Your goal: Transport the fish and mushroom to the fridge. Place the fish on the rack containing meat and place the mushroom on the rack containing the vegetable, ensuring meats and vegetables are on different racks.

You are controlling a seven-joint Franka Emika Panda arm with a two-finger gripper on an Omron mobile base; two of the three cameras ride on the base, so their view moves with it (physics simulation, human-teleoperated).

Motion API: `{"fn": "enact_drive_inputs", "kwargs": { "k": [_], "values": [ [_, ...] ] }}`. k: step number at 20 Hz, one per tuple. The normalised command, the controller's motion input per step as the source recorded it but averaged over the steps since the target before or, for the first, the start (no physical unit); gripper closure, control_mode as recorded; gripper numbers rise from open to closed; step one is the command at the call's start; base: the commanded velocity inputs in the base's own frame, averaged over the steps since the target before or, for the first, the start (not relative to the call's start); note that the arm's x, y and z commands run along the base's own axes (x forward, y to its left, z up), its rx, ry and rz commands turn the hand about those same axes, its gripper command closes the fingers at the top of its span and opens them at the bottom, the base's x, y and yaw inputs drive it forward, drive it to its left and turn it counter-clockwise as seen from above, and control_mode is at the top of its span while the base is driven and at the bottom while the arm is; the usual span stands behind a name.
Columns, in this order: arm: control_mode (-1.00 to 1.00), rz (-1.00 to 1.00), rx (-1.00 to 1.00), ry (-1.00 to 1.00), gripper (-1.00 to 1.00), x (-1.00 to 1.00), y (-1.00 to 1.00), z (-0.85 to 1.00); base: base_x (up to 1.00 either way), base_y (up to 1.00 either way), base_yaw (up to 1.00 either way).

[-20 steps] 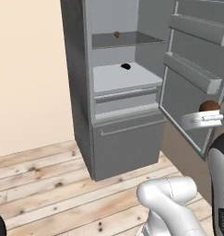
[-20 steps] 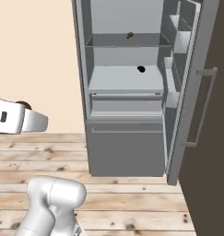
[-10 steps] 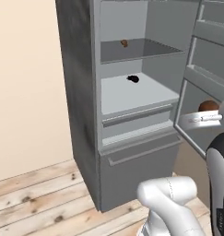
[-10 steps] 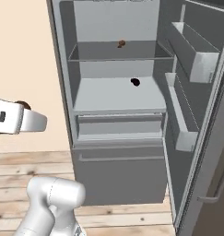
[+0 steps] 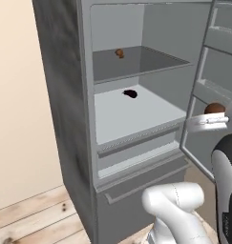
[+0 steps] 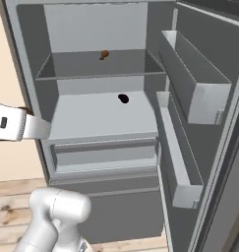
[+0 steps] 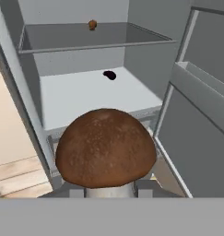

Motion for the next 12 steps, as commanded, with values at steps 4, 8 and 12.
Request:
{"fn": "enact_drive_inputs", "kwargs": {
  "k": [4, 8, 12],
  "values": [
    [1.0, 0.0, 0.0, 0.0, 1.0, 0.0, 0.0, 0.0, 0.13, -0.2, -0.16],
    [1.0, 0.0, 0.0, 0.0, 1.0, 0.0, 0.0, 0.0, 0.87, 0.15, -0.1],
    [1.0, 0.0, 0.0, 0.0, 1.0, 0.0, 0.0, 0.0, 1.0, 0.2, -0.03]
  ]
}}
